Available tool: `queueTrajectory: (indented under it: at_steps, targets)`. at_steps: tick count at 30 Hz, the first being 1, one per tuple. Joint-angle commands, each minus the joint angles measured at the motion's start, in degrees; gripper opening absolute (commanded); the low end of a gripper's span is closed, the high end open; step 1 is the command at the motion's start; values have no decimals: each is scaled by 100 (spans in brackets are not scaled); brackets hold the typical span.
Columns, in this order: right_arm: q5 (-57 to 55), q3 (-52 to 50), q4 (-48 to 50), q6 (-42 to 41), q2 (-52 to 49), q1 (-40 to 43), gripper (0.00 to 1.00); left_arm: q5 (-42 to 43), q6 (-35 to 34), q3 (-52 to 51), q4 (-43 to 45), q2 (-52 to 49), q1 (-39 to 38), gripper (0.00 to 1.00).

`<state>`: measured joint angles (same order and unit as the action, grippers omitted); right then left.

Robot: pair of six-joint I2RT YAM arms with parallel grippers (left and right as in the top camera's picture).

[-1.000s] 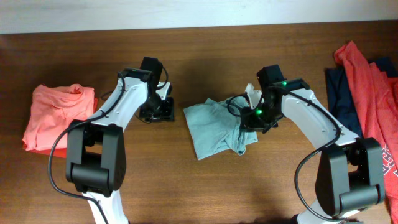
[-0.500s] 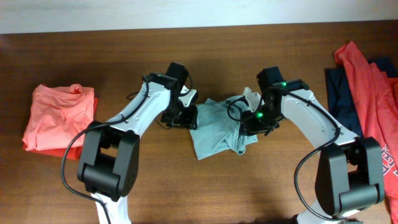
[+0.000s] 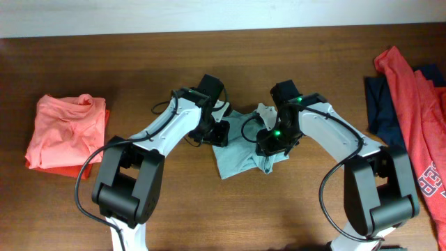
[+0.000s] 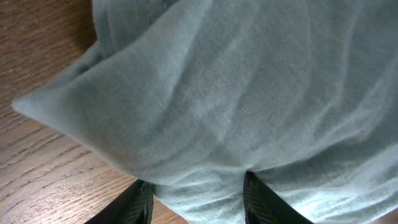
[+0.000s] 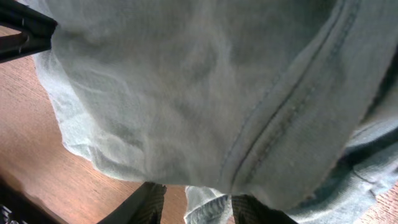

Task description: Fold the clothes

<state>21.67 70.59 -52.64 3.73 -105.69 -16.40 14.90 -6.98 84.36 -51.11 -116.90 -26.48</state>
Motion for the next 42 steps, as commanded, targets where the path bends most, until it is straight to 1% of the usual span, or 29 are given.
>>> queueTrajectory:
  at_steps: [1, 7, 11, 14, 16, 17, 22, 29, 33, 36, 39, 42]
  targets:
    - [31, -68, 20, 55, -57, -26, 41, -122, -70, -63, 55, -55, -15, 47]
    - [15, -236, 229, 52, -57, -24, 40, -125, -68, -72, 142, -59, -15, 47]
    - [15, -254, 387, 55, -57, -24, 24, -125, -68, -76, 205, -120, -28, 47]
    - [15, -256, 389, 55, -57, -26, 16, -122, -68, -76, 219, -221, -70, 47]
    - [15, -256, 361, 55, -57, -24, 5, -120, -68, -76, 236, -341, -103, 47]
    - [15, -256, 343, 55, -57, -24, 4, -122, -68, -76, 249, -415, -114, 47]
    - [11, -131, -42, 55, -42, 46, 4, -120, -70, -76, 273, -697, -127, 46]
    - [-275, 413, -442, 55, 44, 389, 4, -122, -70, -76, 295, -791, -127, 46]
    - [-614, 697, -328, 57, 44, 691, 4, -122, -70, -76, 299, -793, -138, 46]
    - [-898, 807, -37, 59, 44, 901, 4, -125, -68, -76, 334, -793, -138, 46]
    - [-933, 809, 203, 208, 42, 1012, 4, -125, -70, -76, 343, -793, -138, 46]
    - [-977, 807, 229, 208, 42, 1021, 6, -125, -70, -76, 339, -793, -138, 46]
